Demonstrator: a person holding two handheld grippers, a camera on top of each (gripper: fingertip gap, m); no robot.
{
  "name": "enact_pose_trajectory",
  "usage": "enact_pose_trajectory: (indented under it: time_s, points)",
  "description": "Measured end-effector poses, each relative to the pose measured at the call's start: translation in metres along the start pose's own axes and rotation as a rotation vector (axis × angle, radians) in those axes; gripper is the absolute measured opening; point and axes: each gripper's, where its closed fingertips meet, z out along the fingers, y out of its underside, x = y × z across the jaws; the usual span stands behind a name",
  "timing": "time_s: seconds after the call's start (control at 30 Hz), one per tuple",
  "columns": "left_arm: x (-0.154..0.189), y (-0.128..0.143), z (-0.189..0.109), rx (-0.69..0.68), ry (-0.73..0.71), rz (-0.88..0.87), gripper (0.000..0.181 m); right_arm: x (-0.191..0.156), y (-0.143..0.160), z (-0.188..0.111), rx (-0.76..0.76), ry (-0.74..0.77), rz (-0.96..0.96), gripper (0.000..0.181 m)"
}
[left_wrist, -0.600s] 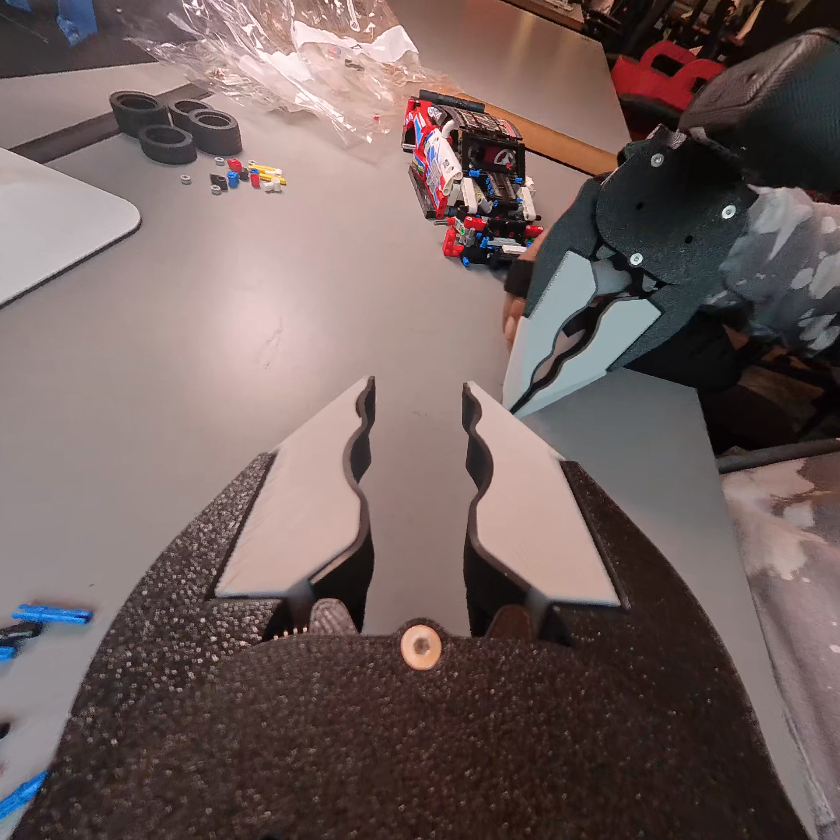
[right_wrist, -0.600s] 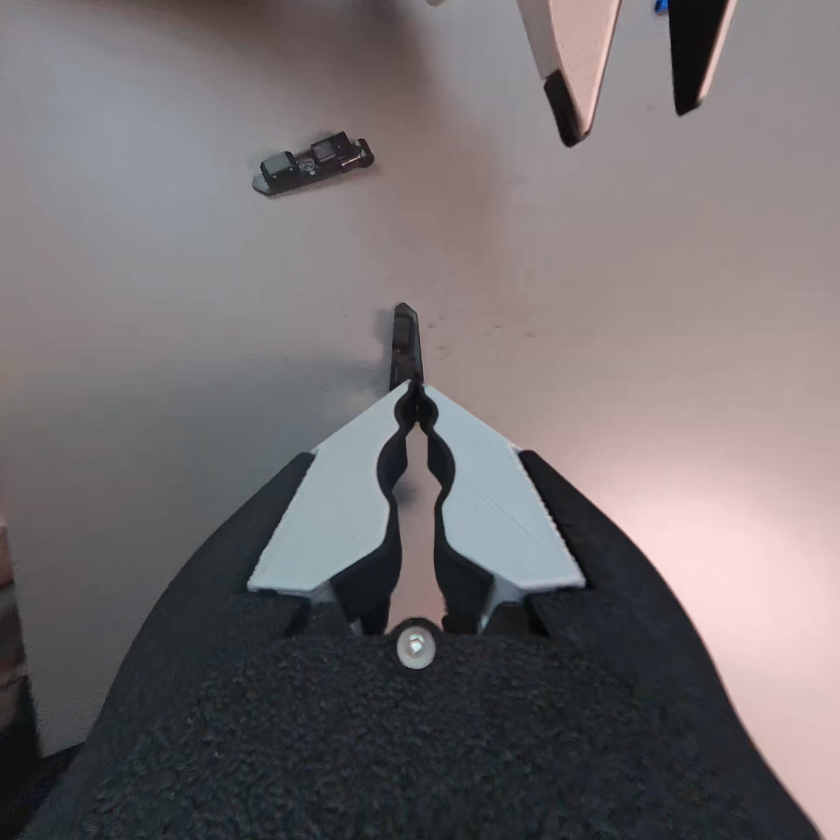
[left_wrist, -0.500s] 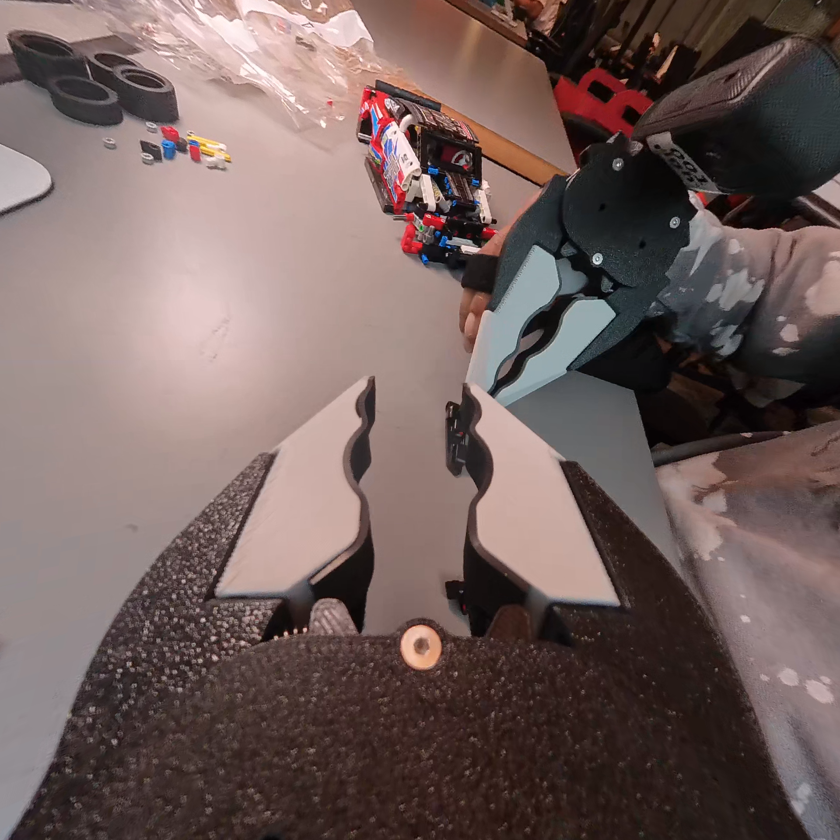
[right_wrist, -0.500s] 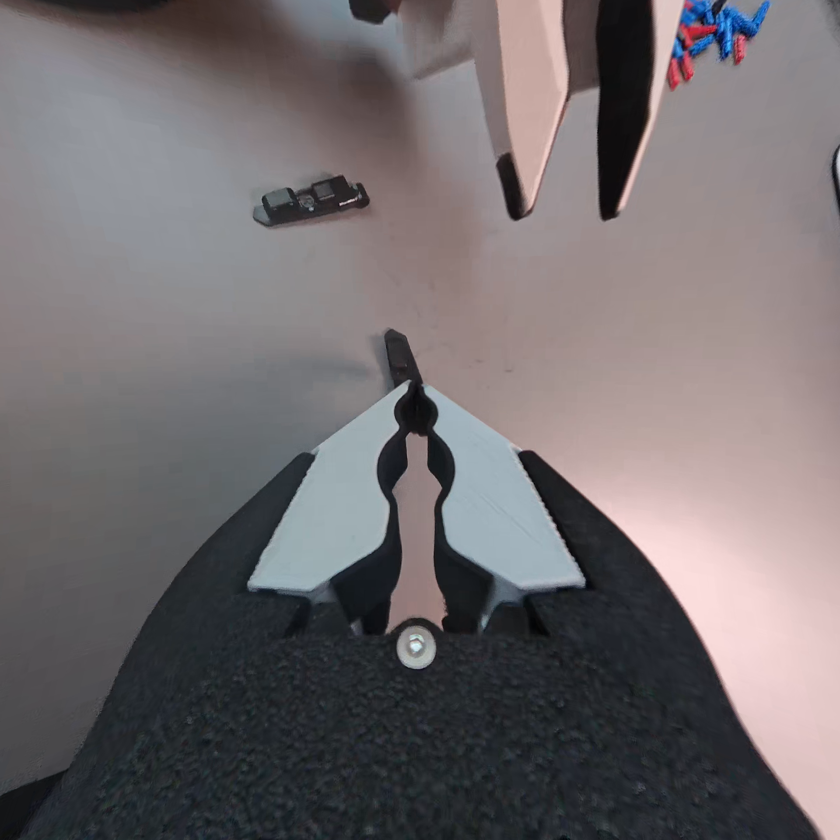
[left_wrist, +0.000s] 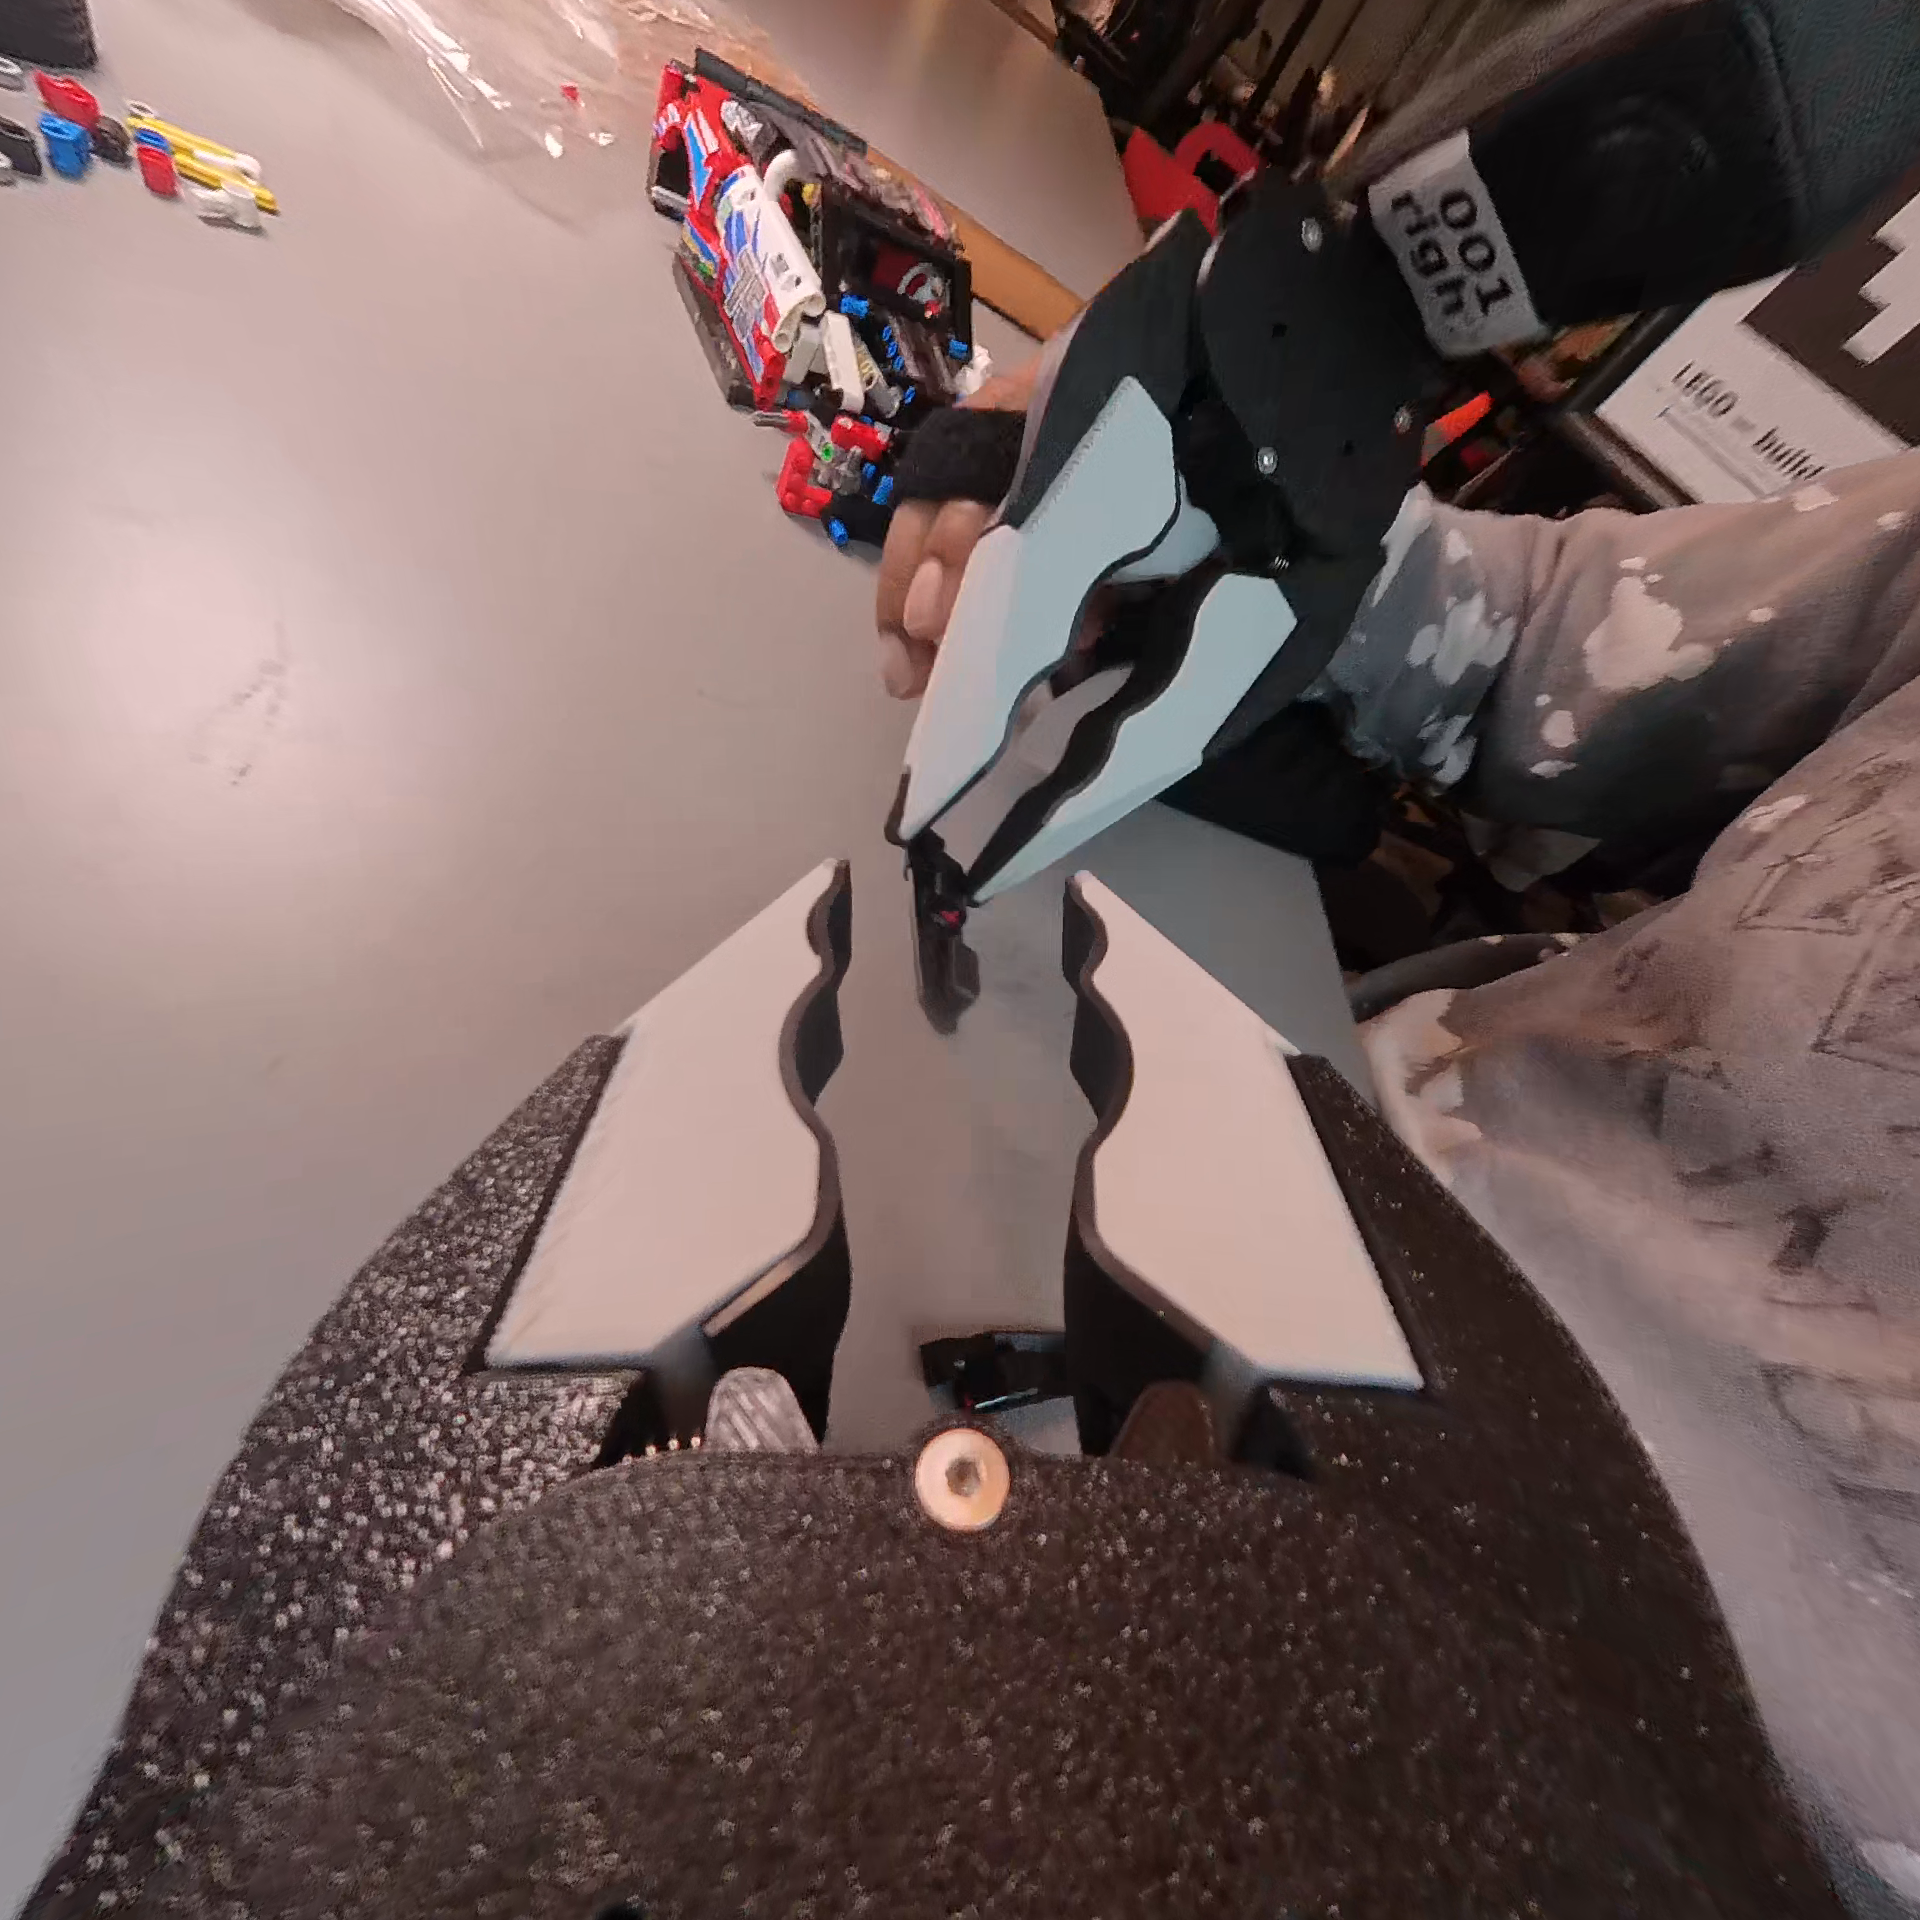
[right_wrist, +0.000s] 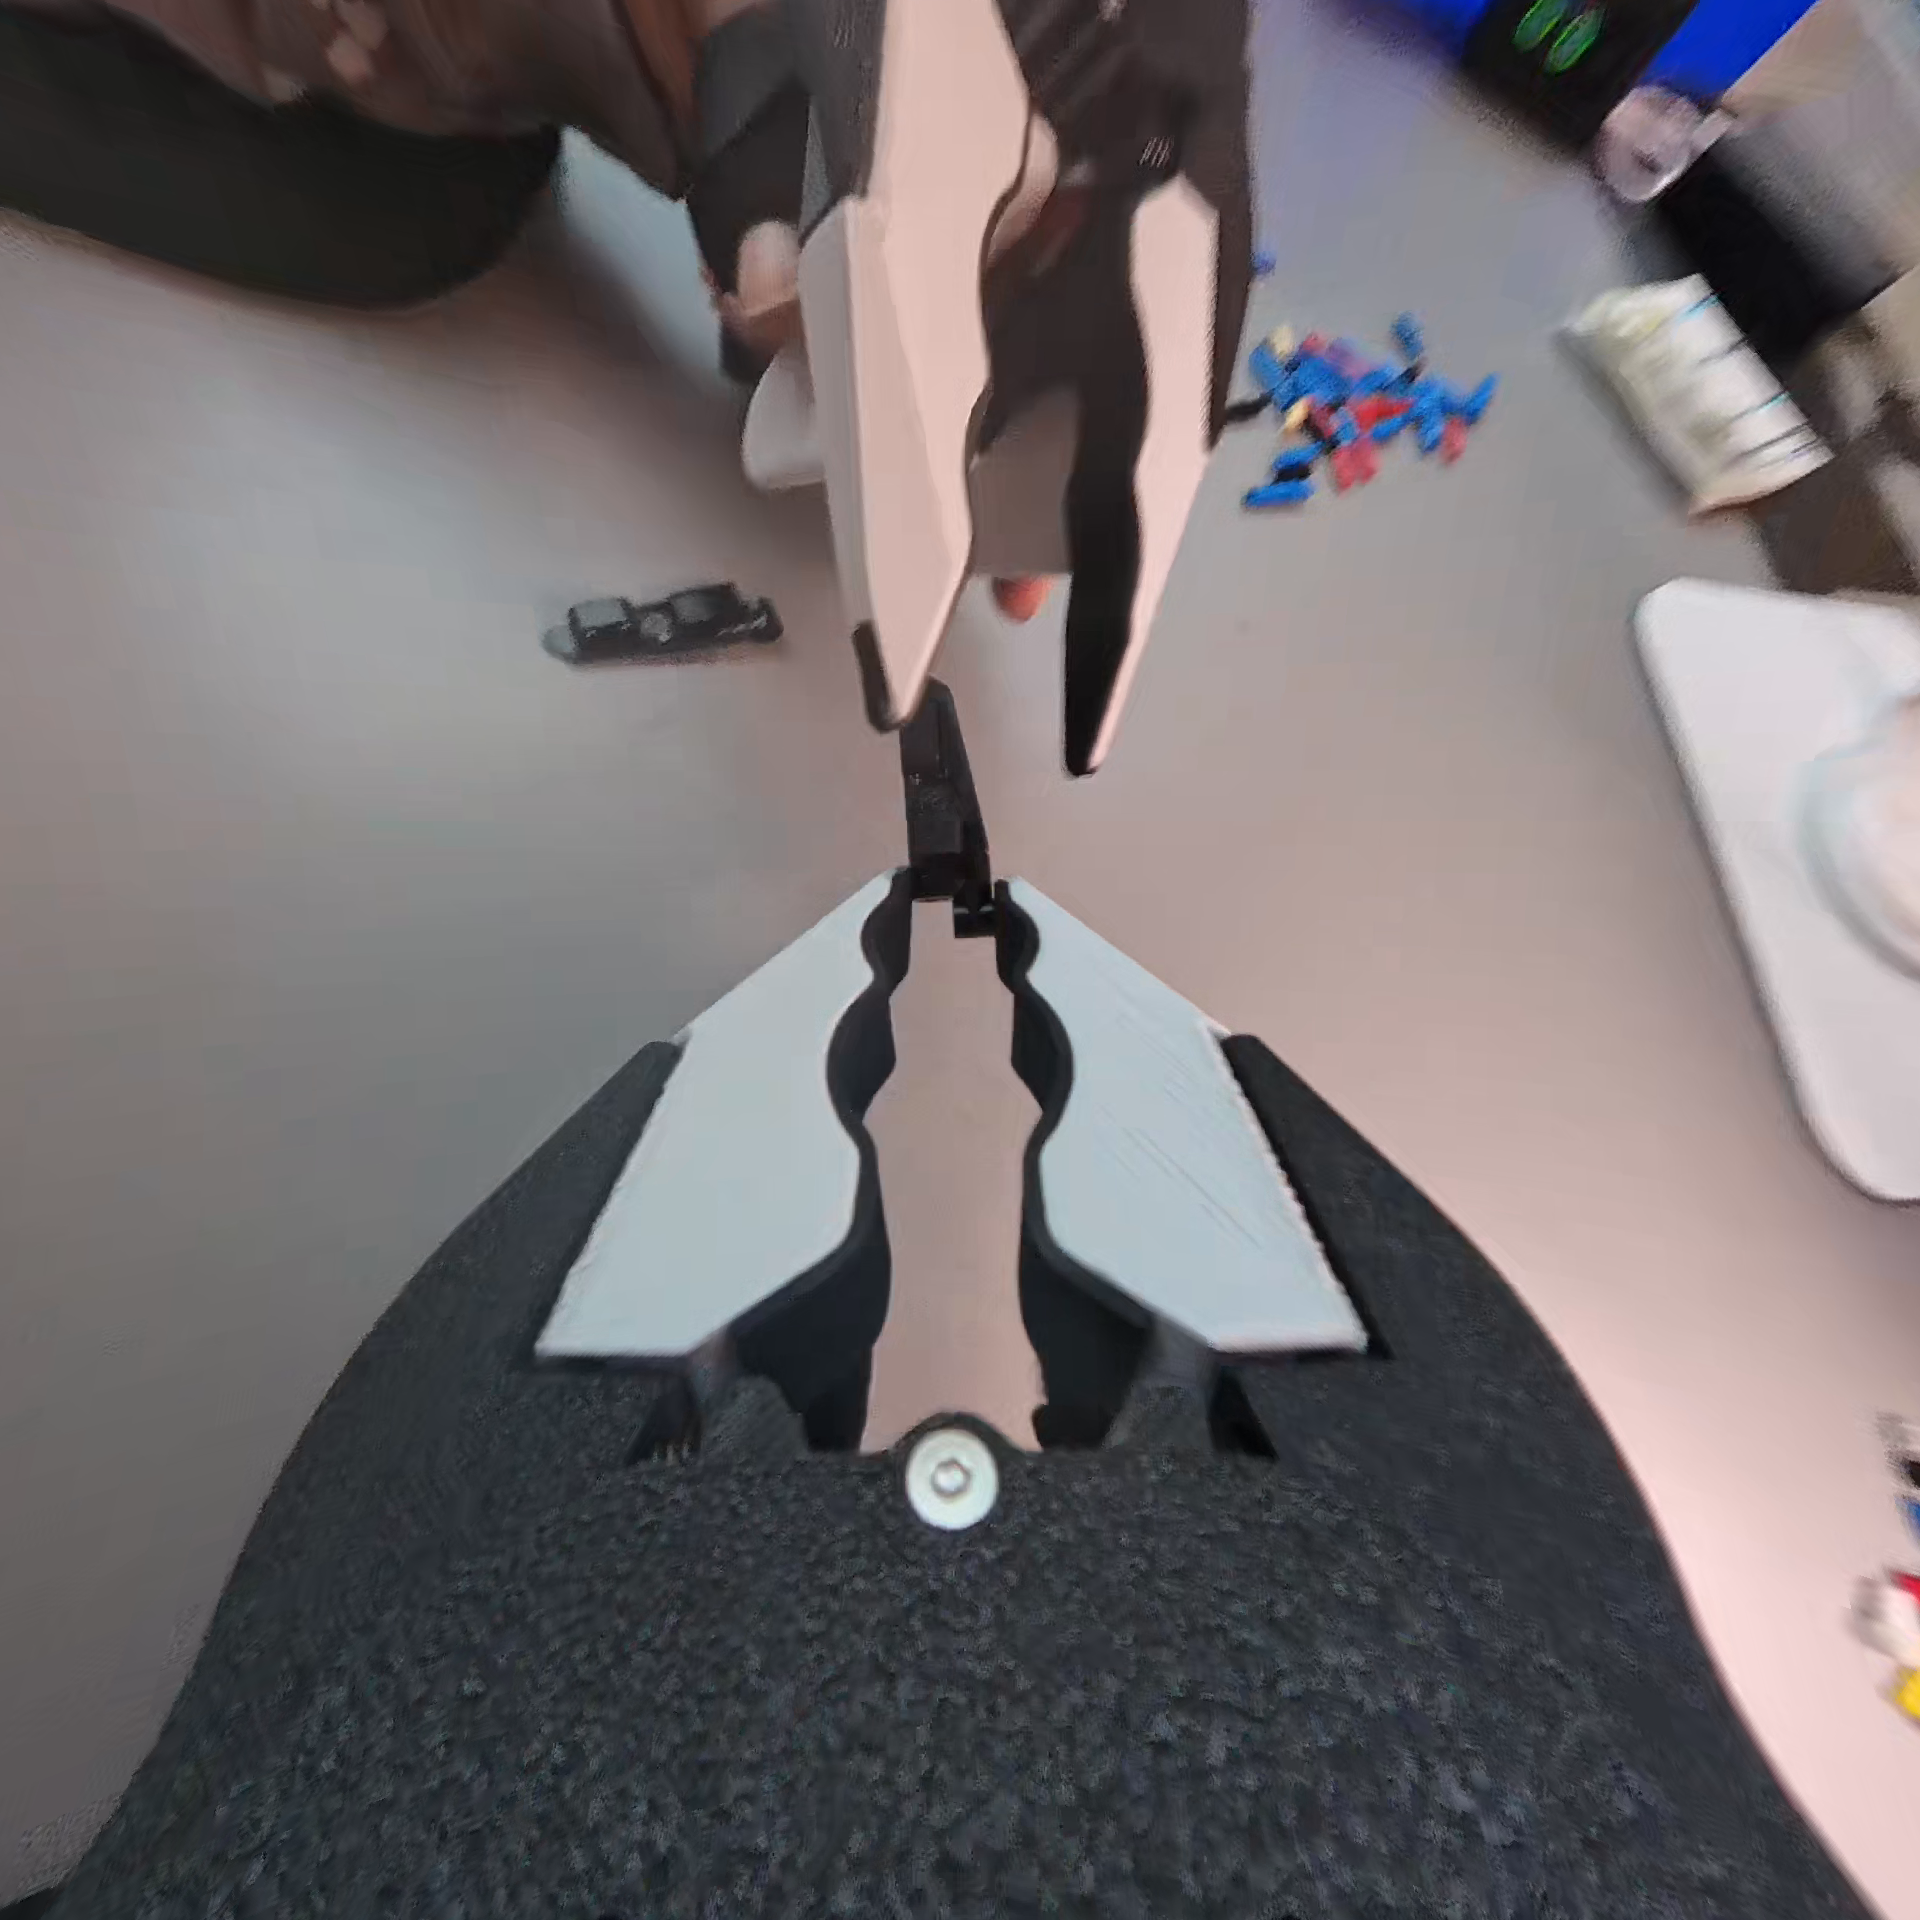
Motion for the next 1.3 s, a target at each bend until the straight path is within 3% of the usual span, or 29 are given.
enact_pose_trajectory:
  time_s: [0.03,0.2,0.3,0.37,0.47,0.57,0.7,0.9,1.07,1.3]
  points:
    - [0.004,-0.005,-0.001,0.032,0.038,-0.036,0.039,0.008,-0.009,-0.004,0.029,0.071,-0.068,0.014]
    - [0.009,-0.024,-0.01,0.157,0.115,-0.133,0.017,0.028,-0.039,-0.017,0.114,0.39,-0.416,0.015]
    - [0.003,-0.02,-0.011,0.139,0.075,-0.101,0.006,0.025,-0.039,-0.013,0.137,0.43,-0.492,0.015]
    - [0.004,-0.016,-0.012,0.107,0.041,-0.009,0.006,0.02,-0.04,-0.011,0.2,0.367,-0.379,0.015]
    - [0.009,-0.017,-0.015,0.079,-0.03,0.21,0.005,0.017,-0.047,-0.02,0.358,0.174,-0.064,0.02]
    - [0.022,-0.024,-0.015,0.113,-0.045,0.364,0.005,0.016,-0.054,-0.033,0.473,0.021,0.13,0.019]
    - [0.034,-0.026,-0.013,0.136,-0.04,0.471,0.005,0.004,-0.06,-0.035,0.529,-0.089,0.191,0.007]
    - [0.042,-0.03,-0.016,0.149,-0.054,0.531,0.005,0.001,-0.065,-0.041,0.574,-0.143,0.192,0.006]
    - [0.043,-0.038,-0.018,0.175,-0.052,0.482,0.005,0.005,-0.07,-0.046,0.6,-0.185,0.233,0.006]
    - [0.043,-0.029,-0.012,0.118,-0.021,0.428,0.005,-0.001,-0.06,-0.044,0.514,-0.237,0.221,0.006]
